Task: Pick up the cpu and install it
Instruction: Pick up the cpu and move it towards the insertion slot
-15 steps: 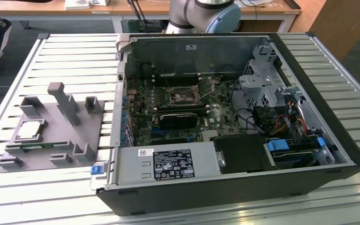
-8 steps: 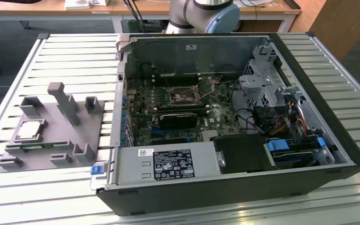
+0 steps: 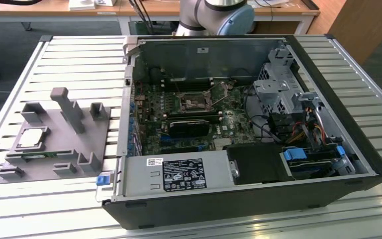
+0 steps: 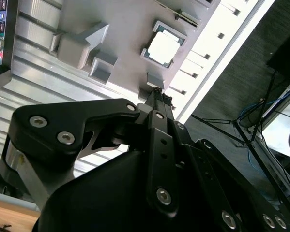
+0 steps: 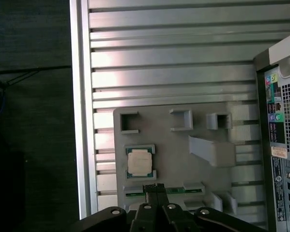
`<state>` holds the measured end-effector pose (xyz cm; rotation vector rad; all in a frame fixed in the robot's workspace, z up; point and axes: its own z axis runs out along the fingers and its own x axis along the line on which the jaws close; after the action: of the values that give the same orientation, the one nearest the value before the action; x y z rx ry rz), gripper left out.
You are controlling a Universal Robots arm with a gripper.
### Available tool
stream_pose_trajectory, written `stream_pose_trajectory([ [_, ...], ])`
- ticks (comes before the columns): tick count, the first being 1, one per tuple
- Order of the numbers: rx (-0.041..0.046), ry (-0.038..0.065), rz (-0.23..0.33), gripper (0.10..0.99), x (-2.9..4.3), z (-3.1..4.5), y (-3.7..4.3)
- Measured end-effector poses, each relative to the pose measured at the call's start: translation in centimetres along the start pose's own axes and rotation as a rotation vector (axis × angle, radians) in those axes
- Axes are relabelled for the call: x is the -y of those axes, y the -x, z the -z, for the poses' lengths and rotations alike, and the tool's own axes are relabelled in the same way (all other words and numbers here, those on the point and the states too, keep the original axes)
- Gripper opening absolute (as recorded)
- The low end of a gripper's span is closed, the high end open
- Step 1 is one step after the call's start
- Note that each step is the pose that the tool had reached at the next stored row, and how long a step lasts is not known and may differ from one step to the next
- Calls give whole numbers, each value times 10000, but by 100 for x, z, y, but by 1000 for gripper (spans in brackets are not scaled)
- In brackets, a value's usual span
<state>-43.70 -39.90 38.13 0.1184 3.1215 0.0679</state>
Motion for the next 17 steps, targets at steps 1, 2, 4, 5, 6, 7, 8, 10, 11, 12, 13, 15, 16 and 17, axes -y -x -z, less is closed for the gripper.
stream_pose_trajectory([
  [1, -3, 30, -2, 110, 3, -6, -1],
  [2, 2, 61, -3, 110, 4, -14, -2],
  [4, 51, 99, -2, 110, 7, -26, -5],
  [5, 57, 102, -2, 110, 7, -31, -4],
  [6, 56, 101, 0, 110, 7, -34, -4],
  [7, 55, 100, -1, 110, 8, -39, -5],
  [8, 57, 102, 0, 110, 8, -46, -5],
  [10, 56, 102, 0, 110, 9, -59, -5],
  [11, 55, 102, 0, 110, 9, -65, -5],
  [12, 55, 101, 0, 110, 9, -71, -5],
  [13, 55, 102, 0, 110, 10, -76, -5],
  [15, 56, 102, -1, 110, 10, -84, -5],
  [16, 55, 101, 0, 110, 10, -87, -6],
  [17, 55, 102, 0, 110, 10, -91, -5],
])
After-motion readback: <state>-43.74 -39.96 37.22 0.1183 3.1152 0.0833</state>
